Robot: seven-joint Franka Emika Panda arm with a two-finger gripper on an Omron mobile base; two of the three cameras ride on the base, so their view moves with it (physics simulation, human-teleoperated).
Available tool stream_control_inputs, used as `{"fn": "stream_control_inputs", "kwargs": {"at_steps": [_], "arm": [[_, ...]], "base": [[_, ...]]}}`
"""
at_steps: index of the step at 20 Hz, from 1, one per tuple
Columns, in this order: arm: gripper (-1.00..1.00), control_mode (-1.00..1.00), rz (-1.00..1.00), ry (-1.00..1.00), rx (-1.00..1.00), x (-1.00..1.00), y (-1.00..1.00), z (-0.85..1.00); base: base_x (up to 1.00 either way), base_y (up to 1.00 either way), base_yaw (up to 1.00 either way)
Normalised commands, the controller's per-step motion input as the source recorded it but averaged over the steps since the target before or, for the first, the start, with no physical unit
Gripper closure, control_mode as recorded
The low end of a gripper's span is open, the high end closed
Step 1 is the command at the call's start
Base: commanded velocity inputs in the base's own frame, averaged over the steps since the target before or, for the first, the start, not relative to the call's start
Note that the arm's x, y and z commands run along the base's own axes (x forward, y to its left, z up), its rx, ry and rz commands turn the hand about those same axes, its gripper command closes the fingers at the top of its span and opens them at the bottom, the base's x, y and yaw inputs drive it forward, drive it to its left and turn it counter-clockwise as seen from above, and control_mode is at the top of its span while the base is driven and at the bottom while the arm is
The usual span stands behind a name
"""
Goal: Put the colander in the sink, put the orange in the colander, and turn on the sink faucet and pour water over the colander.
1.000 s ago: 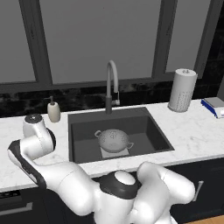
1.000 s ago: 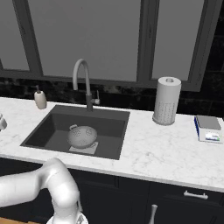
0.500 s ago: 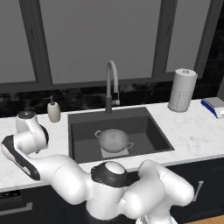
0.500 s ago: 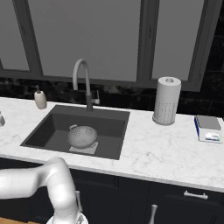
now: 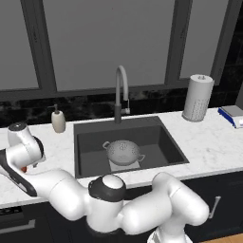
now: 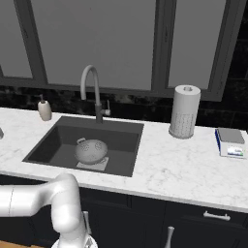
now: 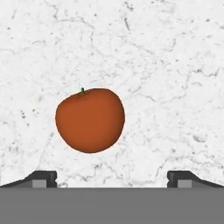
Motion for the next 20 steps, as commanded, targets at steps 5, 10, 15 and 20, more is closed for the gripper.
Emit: {"fn": "stream_control_inputs", "kwargs": {"at_steps": [5, 10, 15, 20], "arm": [[-1.00, -1.00, 0.12, 0.00, -0.02, 0.10, 0.07, -0.19], [-1.00, -1.00, 0.10, 0.00, -0.01, 0.23, 0.07, -0.23], [-1.00, -1.00, 0.08, 0.00, -0.02, 0.19, 0.16, -0.30], [-1.00, -1.00, 0.08, 0.00, -0.01, 0.15, 0.24, -0.13]], "base": [[0.00, 0.00, 0.00], [0.00, 0.00, 0.00], [0.00, 0.00, 0.00], [0.00, 0.00, 0.00]]}}
